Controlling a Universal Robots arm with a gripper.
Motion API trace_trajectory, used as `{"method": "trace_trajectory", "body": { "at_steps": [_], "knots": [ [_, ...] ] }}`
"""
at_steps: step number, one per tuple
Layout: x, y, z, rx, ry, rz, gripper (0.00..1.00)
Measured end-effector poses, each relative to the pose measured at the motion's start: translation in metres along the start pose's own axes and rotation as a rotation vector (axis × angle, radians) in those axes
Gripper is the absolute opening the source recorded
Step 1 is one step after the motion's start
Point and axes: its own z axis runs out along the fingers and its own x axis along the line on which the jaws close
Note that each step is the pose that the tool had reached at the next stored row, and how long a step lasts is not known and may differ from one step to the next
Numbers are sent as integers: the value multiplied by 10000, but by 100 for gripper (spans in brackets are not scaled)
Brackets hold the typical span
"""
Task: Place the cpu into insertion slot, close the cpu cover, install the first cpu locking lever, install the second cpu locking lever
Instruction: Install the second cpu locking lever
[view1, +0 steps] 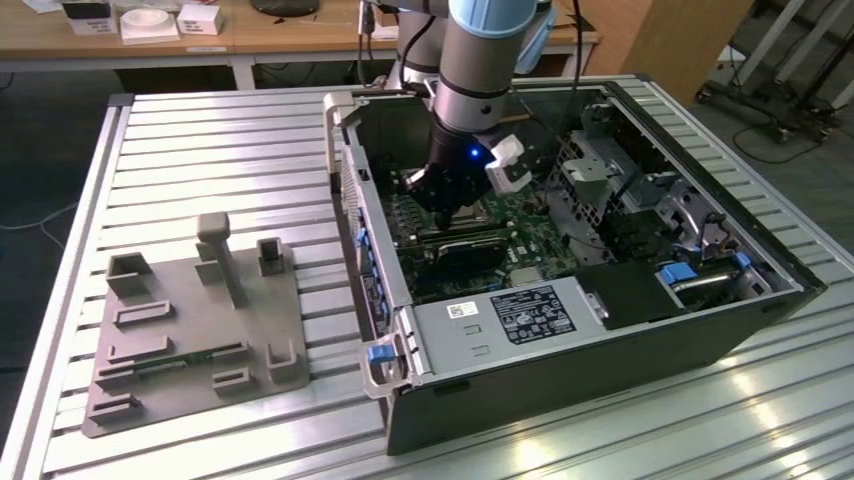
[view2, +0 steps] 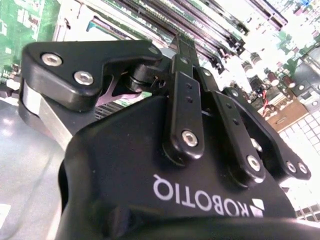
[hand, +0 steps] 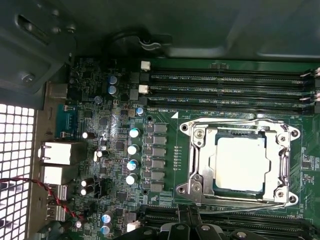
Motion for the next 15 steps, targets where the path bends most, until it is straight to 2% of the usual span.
{"method": "trace_trajectory", "body": {
  "at_steps": [4, 15],
  "knots": [
    [0, 0, 3, -2, 43, 0, 10],
    [-2, 1, 8, -4, 40, 71, 10]
  ]
}}
